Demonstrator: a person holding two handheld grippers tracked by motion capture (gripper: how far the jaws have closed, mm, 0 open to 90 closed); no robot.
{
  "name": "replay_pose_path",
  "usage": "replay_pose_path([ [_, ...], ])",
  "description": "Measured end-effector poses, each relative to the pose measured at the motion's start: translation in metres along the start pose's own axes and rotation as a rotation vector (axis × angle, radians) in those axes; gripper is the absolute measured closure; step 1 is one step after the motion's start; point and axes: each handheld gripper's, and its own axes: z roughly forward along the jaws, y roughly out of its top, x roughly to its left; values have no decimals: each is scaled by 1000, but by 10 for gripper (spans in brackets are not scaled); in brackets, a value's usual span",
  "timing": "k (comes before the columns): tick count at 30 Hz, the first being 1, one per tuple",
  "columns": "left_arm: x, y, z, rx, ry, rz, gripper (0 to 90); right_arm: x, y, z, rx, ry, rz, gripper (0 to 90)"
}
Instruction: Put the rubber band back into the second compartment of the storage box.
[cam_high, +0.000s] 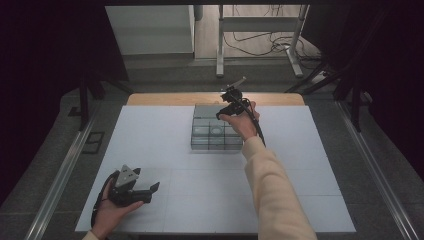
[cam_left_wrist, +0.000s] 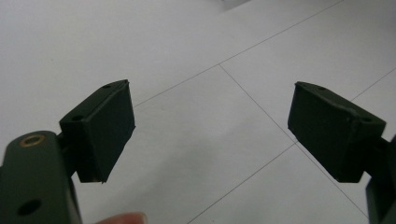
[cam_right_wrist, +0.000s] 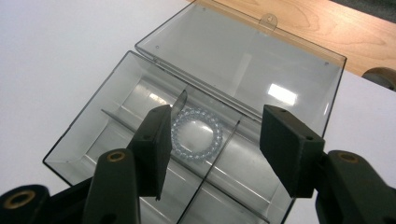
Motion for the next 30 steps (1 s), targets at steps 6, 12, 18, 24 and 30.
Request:
replay_pose_path([
  [6, 0, 0, 0, 0, 1, 0, 151, -2, -1, -5, 3, -2, -5, 437],
  [12, 0, 0, 0, 0, 0, 0, 151, -1, -6, -7, 4, 1, -7, 437],
  [18, 1, 0, -1, 1, 0, 2, 151, -2, -23, -15, 7, 11, -25, 440],
  [24, 0, 0, -1, -3, -3, -1, 151, -4, -51, -36, -10, 20, -26, 443],
  [30, 0, 0, -1, -2, -2, -1, 151, -8, -87, -59, -30, 28, -19, 440],
])
